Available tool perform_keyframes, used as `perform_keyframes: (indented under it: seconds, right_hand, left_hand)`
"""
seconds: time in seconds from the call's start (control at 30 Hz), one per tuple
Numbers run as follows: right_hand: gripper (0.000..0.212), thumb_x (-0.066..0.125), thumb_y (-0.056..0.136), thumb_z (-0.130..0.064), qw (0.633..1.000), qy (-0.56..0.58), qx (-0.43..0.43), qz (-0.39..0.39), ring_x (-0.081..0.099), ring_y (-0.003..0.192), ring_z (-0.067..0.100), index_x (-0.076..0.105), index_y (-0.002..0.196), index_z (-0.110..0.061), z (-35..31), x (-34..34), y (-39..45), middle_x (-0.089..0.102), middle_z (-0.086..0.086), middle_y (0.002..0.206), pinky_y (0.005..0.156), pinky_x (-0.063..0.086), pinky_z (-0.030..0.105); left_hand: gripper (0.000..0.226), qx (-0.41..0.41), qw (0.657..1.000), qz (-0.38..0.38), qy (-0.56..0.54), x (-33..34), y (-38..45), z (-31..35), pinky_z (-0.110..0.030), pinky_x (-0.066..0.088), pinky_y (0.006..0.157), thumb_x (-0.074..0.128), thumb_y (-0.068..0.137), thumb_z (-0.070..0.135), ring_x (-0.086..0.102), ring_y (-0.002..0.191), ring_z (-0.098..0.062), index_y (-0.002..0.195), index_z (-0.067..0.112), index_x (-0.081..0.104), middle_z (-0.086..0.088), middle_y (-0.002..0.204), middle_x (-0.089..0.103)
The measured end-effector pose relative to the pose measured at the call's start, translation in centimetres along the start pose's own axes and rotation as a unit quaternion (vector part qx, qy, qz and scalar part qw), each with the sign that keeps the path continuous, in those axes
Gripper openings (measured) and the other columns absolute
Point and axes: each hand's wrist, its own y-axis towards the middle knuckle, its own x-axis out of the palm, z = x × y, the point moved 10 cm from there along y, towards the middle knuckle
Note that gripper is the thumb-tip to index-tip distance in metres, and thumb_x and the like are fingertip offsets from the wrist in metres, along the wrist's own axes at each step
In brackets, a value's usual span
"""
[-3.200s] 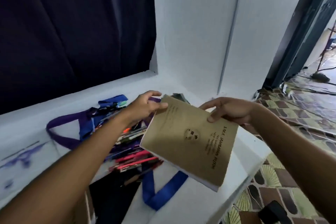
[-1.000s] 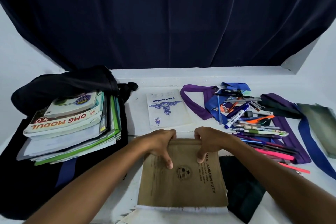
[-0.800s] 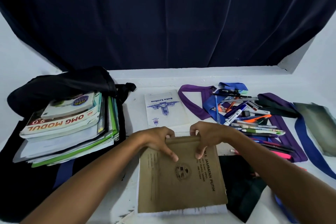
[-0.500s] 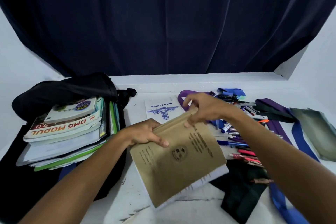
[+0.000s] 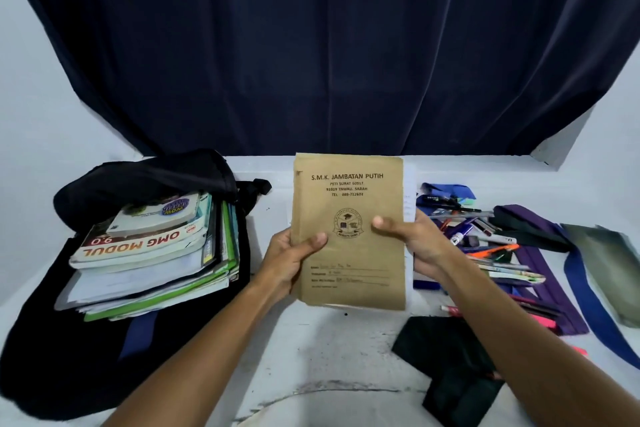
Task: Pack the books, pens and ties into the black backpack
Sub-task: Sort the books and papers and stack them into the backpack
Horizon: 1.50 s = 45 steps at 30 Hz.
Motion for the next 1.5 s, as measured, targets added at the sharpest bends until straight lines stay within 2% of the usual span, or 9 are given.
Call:
perform_keyframes:
  seconds: [0.17, 0.37, 0.53, 0.67, 0.8, 0.97, 1.13, 1.37, 1.5]
  right_hand:
    - [0.084, 0.097, 0.040, -0.026, 0.997, 0.011, -0.069, 0.034, 0.069, 0.097, 0.038, 0.065, 0.113, 0.003, 0.1, -1.4, -0.6, 0.070, 0.023, 0.109, 0.077, 0.059, 0.046]
    - [0.033, 0.072, 0.070, 0.003, 0.988, -0.006, -0.134, 0.073, 0.073, 0.078, 0.026, 0.065, 0.102, -0.002, 1.1, -0.5, -1.8, 0.075, 0.012, 0.092, 0.066, 0.059, 0.033]
    - [0.035, 0.076, 0.080, -0.009, 0.968, -0.044, -0.203, 0.139, 0.072, 0.090, 0.026, 0.062, 0.113, -0.007, 1.8, -0.4, -3.1, 0.074, 0.007, 0.100, 0.071, 0.059, 0.034]
    - [0.052, 0.073, 0.076, -0.032, 0.958, -0.022, -0.240, 0.155, 0.071, 0.095, 0.029, 0.059, 0.118, -0.006, 2.0, -0.6, -4.0, 0.072, 0.010, 0.107, 0.074, 0.060, 0.038]
    - [0.037, 0.069, 0.079, -0.026, 0.956, -0.005, -0.246, 0.158, 0.072, 0.088, 0.019, 0.063, 0.110, -0.007, 1.0, -1.1, -4.3, 0.075, -0.001, 0.096, 0.068, 0.058, 0.028]
    - [0.060, 0.078, 0.072, -0.032, 0.972, 0.016, -0.206, 0.115, 0.071, 0.095, 0.031, 0.059, 0.119, 0.000, 0.5, -0.4, -3.4, 0.072, 0.014, 0.107, 0.075, 0.059, 0.039]
    - [0.027, 0.074, 0.077, -0.014, 0.970, -0.023, -0.222, 0.095, 0.073, 0.087, 0.030, 0.070, 0.102, -0.005, -0.7, 0.6, -3.3, 0.075, 0.011, 0.096, 0.069, 0.059, 0.034]
    - [0.022, 0.073, 0.075, -0.020, 0.961, -0.024, -0.243, 0.127, 0.073, 0.085, 0.026, 0.072, 0.095, -0.011, -0.2, 0.7, -3.3, 0.076, 0.008, 0.091, 0.070, 0.059, 0.035]
    - [0.019, 0.076, 0.079, -0.024, 0.965, -0.027, -0.235, 0.111, 0.073, 0.087, 0.026, 0.072, 0.094, -0.013, 0.2, 0.9, -3.2, 0.076, 0.007, 0.093, 0.071, 0.059, 0.035]
  left_hand:
    - [0.019, 0.052, 0.994, -0.007, 0.099, 1.0, -0.5, 1.9, -0.029, 0.060, 0.070, 0.072, 0.080, 0.000, 0.073, 0.081, -0.017, 0.094, 0.013, 0.069, 0.000, 0.089, 0.077]
    - [0.018, 0.071, 0.994, 0.072, 0.049, 0.9, -1.6, 2.0, -0.020, 0.056, 0.059, 0.075, 0.079, -0.001, 0.073, 0.071, -0.010, 0.087, 0.013, 0.069, 0.004, 0.076, 0.076]
    - [0.016, 0.076, 0.991, 0.098, 0.041, 0.7, -1.9, 1.5, -0.029, 0.059, 0.069, 0.080, 0.076, 0.008, 0.074, 0.083, -0.024, 0.089, 0.011, 0.073, -0.007, 0.087, 0.077]
    - [0.018, 0.113, 0.987, 0.079, 0.076, 1.8, -2.2, 2.9, -0.025, 0.058, 0.069, 0.081, 0.074, 0.008, 0.074, 0.082, -0.017, 0.087, 0.016, 0.073, 0.000, 0.085, 0.077]
    - [0.021, 0.144, 0.983, 0.060, 0.094, 2.5, -2.3, 4.4, -0.022, 0.057, 0.066, 0.082, 0.070, 0.011, 0.074, 0.080, -0.013, 0.087, 0.018, 0.072, 0.004, 0.083, 0.077]
    - [0.023, 0.175, 0.976, 0.101, 0.077, 2.3, -2.6, 4.7, -0.021, 0.056, 0.064, 0.081, 0.070, 0.017, 0.074, 0.079, -0.014, 0.091, 0.012, 0.072, 0.002, 0.083, 0.077]
    - [0.018, 0.199, 0.970, 0.118, 0.073, 1.9, -2.6, 5.4, -0.018, 0.055, 0.062, 0.079, 0.075, 0.007, 0.072, 0.074, -0.007, 0.087, 0.015, 0.068, 0.009, 0.076, 0.075]
    - [0.042, 0.156, 0.974, 0.074, 0.149, 0.1, -2.1, 3.4, -0.034, 0.059, 0.077, 0.092, 0.061, 0.016, 0.074, 0.088, -0.020, 0.097, 0.014, 0.070, -0.002, 0.093, 0.077]
    - [0.032, 0.091, 0.982, 0.053, 0.158, -0.6, -1.8, 0.6, -0.020, 0.057, 0.072, 0.087, 0.062, 0.014, 0.073, 0.082, -0.006, 0.089, 0.022, 0.071, 0.010, 0.084, 0.077]
